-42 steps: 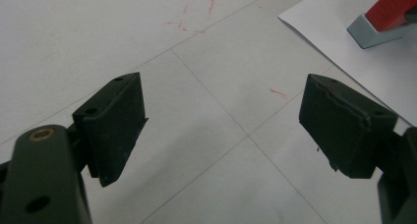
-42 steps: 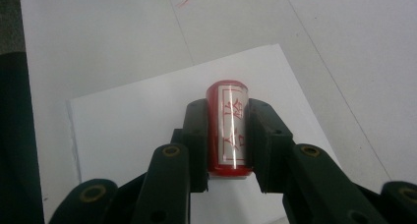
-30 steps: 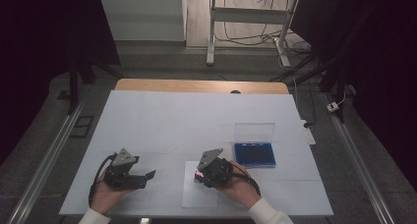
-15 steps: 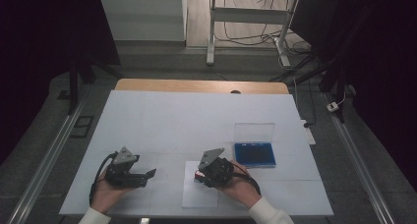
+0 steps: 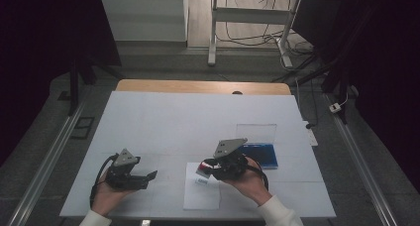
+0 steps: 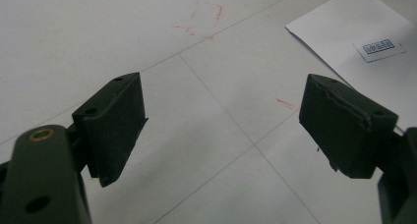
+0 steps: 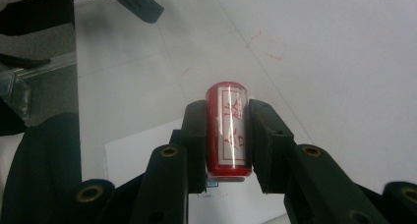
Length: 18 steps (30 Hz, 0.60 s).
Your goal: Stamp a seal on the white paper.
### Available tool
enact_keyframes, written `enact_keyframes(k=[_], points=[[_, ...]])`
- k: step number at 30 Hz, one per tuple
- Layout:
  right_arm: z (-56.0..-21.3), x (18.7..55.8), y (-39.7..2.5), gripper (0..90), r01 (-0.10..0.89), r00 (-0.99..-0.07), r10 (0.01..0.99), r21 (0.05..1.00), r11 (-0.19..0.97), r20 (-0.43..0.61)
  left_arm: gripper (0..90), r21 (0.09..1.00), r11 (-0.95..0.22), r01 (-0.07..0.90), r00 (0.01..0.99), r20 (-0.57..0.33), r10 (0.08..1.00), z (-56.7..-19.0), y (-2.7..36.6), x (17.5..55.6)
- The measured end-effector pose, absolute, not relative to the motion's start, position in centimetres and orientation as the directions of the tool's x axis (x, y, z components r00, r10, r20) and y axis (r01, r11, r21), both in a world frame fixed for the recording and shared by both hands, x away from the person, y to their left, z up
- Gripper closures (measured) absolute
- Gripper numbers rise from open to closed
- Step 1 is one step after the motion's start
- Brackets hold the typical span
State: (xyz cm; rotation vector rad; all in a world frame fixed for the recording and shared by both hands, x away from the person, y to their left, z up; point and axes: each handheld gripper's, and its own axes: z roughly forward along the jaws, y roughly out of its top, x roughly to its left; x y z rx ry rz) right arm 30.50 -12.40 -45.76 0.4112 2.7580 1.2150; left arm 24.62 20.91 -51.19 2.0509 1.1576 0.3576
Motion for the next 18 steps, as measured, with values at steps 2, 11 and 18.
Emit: enact_keyframes(k=[2, 11, 18], points=[[-46.1, 30.5, -12.4, 69.3, 0.22, -0.956, 0.293, 0.731, 0.646, 0.028, 17.9, 0.72, -0.316, 0.618, 0.552, -0.111, 0.826, -51.2, 20.9, 24.6], [-46.3, 30.5, -12.8, 69.2, 0.246, -0.945, 0.327, 0.735, 0.633, 0.035, 17.9, 0.724, -0.316, 0.613, 0.554, -0.109, 0.825, -51.0, 20.9, 24.5], [-45.9, 30.6, -13.9, 69.2, 0.25, -0.937, 0.349, 0.741, 0.623, 0.023, 17.9, 0.726, -0.321, 0.609, 0.558, -0.105, 0.823, -51.0, 20.9, 24.6]])
